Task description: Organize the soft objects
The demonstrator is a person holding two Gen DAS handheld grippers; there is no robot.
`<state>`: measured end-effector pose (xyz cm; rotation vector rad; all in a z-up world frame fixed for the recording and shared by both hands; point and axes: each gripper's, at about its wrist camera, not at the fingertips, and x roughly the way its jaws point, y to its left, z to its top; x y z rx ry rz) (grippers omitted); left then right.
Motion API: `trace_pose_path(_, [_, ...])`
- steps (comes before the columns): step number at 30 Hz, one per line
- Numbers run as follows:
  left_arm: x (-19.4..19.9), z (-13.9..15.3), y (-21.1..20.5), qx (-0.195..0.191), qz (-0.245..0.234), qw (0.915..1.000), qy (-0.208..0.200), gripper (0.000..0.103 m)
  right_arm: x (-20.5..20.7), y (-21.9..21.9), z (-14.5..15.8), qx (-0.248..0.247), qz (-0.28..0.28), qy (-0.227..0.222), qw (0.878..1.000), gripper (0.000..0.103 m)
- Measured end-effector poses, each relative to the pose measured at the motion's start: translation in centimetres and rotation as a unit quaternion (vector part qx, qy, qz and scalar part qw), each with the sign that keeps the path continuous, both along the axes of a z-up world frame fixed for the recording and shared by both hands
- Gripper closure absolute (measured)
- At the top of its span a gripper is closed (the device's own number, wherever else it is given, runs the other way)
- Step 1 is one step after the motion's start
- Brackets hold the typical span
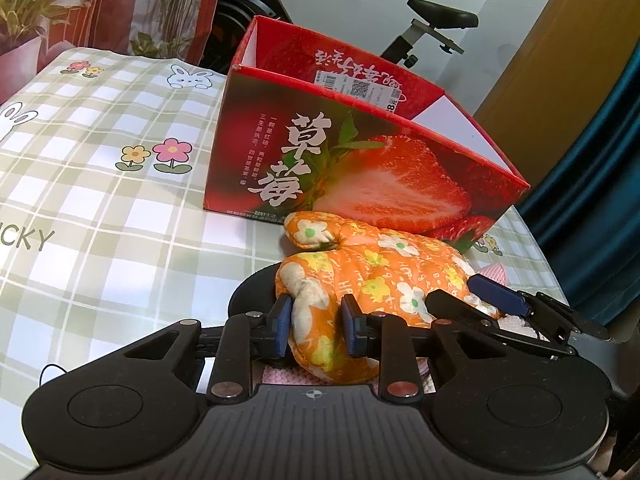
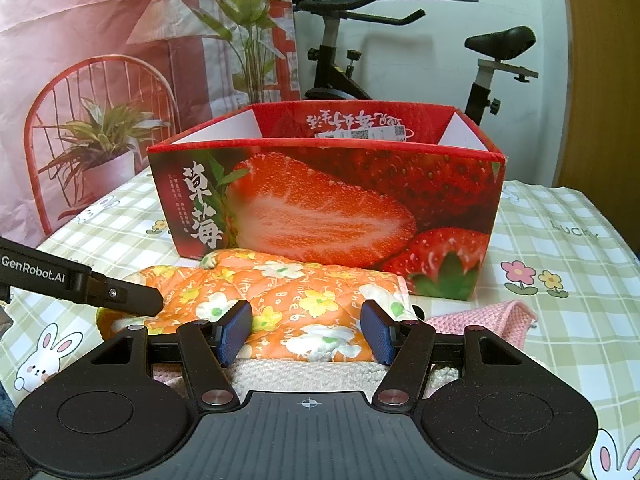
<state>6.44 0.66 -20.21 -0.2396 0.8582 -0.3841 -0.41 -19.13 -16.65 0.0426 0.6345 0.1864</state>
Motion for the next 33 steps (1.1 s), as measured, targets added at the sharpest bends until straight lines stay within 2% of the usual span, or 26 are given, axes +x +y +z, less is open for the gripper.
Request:
trace_pose_path(6, [0.1, 0.0, 0.1, 0.001, 0.001, 1.0000, 0.000, 0.076, 0.0, -0.6, 0.7, 0.015, -0.005, 0.005, 1.000, 0.044])
trace_pose_path(10, [0.2, -0.2, 0.1, 0.001, 0.003, 1.0000, 0.003, 0.076, -0.2, -1.5, 1.4, 0.019, -0.031, 0.000, 0.999, 0.044])
trace_pose_path(12, [0.3, -0.3, 0.2, 0.001, 0.004, 1.0000, 0.005, 0.076, -0.2, -2.1, 1.7, 0.019, -0.050, -0.002, 0.999, 0.039])
trace_pose_path(17, [0.4, -0.5, 0.1, 0.001, 0.006, 0.9999, 0.010, 0.076, -0.2, -3.2, 1.5, 0.037, -0.059, 0.009, 0.998, 0.041])
trace_pose_path(22, [0.5, -0.6, 0.0, 0.002, 0.006, 0.9999, 0.012, 0.076, -0.2, -2.2, 1.6, 0.028, -0.047, 0.012, 0.998, 0.049])
trace_pose_path(25, [0.5, -0.5, 0.0, 0.004, 0.008, 0.9999, 0.011, 0.076, -0.3, -1.6, 2.1, 0.005, -0.041, 0.008, 0.999, 0.061])
trace_pose_path(27, [0.4, -0.4, 0.1, 0.004, 0.010, 0.9999, 0.010, 0.077, -0.4, -1.5, 2.6, -0.006, -0.039, 0.001, 0.999, 0.076])
trace_pose_path(28, [0.4, -0.4, 0.1, 0.004, 0.011, 0.9999, 0.009, 0.079, -0.4, -1.5, 2.8, -0.005, -0.037, -0.003, 0.999, 0.081])
trace_pose_path(29, [0.3, -0.3, 0.1, 0.004, 0.012, 0.9999, 0.007, 0.079, -0.5, -1.6, 3.1, -0.003, -0.033, -0.004, 0.999, 0.092])
trace_pose_path(33, [0.0, 0.2, 0.2, 0.004, 0.015, 0.9999, -0.003, 0.086, -0.8, -1.6, 4.4, 0.009, -0.009, -0.020, 1.000, 0.096])
